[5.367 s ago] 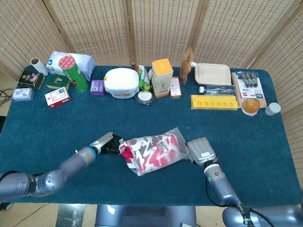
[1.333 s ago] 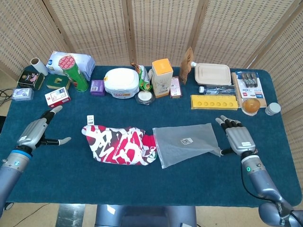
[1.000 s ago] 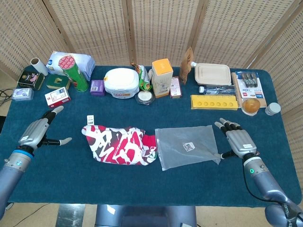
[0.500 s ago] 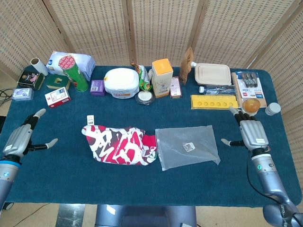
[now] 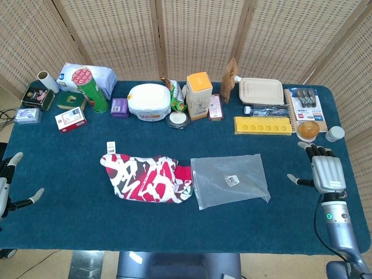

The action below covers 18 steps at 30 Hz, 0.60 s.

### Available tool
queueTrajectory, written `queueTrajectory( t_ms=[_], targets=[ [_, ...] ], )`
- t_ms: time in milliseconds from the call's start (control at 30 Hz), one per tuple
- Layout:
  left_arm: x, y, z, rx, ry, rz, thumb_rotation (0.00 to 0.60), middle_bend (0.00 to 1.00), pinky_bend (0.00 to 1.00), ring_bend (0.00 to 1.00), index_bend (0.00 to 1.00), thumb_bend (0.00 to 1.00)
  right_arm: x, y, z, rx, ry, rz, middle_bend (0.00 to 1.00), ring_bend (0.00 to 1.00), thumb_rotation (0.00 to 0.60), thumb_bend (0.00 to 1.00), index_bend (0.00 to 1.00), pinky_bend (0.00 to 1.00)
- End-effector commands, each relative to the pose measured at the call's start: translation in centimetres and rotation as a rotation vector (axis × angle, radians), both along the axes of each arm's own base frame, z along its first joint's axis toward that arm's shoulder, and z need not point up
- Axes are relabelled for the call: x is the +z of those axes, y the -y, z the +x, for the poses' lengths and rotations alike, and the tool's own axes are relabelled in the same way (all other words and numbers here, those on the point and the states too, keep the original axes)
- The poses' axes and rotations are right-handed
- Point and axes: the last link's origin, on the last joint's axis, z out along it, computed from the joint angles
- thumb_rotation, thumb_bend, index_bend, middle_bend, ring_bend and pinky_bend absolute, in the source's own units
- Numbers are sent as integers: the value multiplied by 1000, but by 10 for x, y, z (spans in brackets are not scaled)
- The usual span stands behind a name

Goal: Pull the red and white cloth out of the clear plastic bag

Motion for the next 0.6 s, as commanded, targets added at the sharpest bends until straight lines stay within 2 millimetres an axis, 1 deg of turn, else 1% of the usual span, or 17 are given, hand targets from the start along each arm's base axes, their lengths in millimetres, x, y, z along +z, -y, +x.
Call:
queueTrajectory(
  t_ms=[33, 200, 367, 500, 600],
  targets=[
    [-7, 24, -8, -22, -28, 30, 547, 73, 148, 0, 32, 225, 1, -12, -6, -28, -4, -11, 289, 290, 428, 108, 225, 265],
    [-15, 44, -10, -41, -23, 46, 548, 73, 150, 0, 47, 227, 6, -32, -11, -49, -5, -29, 293, 292, 428, 108, 230, 265],
    [-19, 58, -9, -40, -21, 42, 547, 73, 151, 0, 49, 226, 14, -54, -15, -67, -10, -54, 296, 293, 429, 108, 235, 265],
    [-19, 65, -4, -56, -16, 51, 545, 73, 151, 0, 48, 226, 19, -67, -19, -82, -14, -71, 300, 294, 426, 108, 243, 265],
    [-19, 65, 0, -73, -13, 59, 548, 73, 150, 0, 49, 226, 23, -75, -22, -92, -6, -85, 302, 294, 427, 108, 243, 265]
  ],
)
